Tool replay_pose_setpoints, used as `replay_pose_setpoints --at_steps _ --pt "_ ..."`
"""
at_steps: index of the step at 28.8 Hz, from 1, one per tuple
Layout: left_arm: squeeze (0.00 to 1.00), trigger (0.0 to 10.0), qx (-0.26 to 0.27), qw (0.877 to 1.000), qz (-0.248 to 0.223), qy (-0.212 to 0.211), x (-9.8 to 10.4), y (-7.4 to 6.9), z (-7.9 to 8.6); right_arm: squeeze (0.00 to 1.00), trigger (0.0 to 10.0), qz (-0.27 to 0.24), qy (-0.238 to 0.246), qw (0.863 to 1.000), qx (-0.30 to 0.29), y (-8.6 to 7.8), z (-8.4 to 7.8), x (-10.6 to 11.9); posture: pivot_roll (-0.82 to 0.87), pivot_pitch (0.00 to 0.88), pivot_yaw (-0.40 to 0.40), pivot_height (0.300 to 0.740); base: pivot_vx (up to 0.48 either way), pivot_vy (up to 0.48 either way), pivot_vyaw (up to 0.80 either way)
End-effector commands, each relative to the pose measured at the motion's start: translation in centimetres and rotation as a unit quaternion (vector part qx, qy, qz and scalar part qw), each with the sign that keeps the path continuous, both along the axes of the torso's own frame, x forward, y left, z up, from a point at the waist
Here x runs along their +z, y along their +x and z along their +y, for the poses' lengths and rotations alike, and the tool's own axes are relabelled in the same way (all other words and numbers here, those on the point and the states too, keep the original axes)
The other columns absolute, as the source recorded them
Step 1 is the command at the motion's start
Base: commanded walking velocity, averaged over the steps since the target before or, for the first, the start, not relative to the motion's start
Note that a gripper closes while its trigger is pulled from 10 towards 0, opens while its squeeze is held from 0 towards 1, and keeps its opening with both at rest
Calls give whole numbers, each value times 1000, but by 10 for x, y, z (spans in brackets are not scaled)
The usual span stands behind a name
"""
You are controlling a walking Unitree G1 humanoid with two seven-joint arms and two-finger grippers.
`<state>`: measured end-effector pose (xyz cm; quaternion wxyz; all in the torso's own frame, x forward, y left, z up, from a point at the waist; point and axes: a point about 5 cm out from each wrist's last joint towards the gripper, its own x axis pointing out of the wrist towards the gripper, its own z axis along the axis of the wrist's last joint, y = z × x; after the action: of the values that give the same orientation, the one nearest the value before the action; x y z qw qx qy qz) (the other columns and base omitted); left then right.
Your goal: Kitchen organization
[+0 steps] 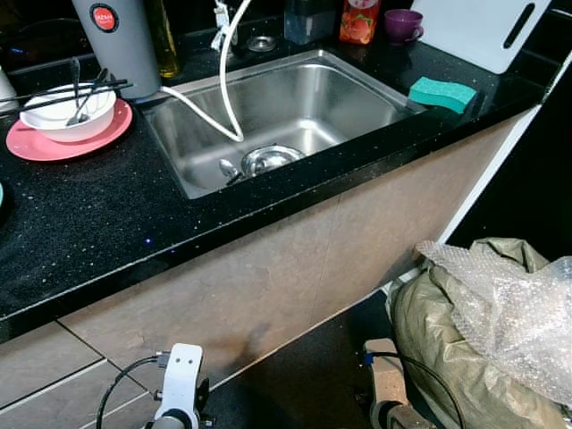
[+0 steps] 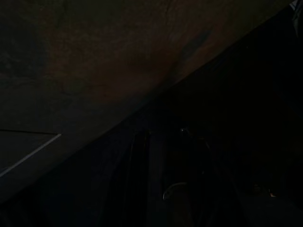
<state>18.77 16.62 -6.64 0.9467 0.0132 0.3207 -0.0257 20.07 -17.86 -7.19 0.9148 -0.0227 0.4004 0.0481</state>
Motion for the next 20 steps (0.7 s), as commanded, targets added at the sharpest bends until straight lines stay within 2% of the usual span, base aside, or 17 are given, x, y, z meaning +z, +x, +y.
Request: replay_pose_setpoints --at_steps 1,9,10,20 --pt "0 10000 -6 1000 7 4 -2 -4 1 0 10000 8 3 1000 0 -6 2 -3 11 76 3 740 0 0 0" --pt "0 10000 -3 1000 4 5 -1 -2 2 0 10000 6 4 1000 -4 -4 2 -2 17 85 -6 740 0 0 0" --pt "0 10000 5 1000 -2 5 1 2 2 0 10000 2 5 1000 -5 -1 1 -1 31 115 -11 740 0 0 0" --pt "0 10000 12 1000 -4 7 2 3 7 0 10000 -5 10 1000 -24 -1 3 -1 24 108 15 740 0 0 0"
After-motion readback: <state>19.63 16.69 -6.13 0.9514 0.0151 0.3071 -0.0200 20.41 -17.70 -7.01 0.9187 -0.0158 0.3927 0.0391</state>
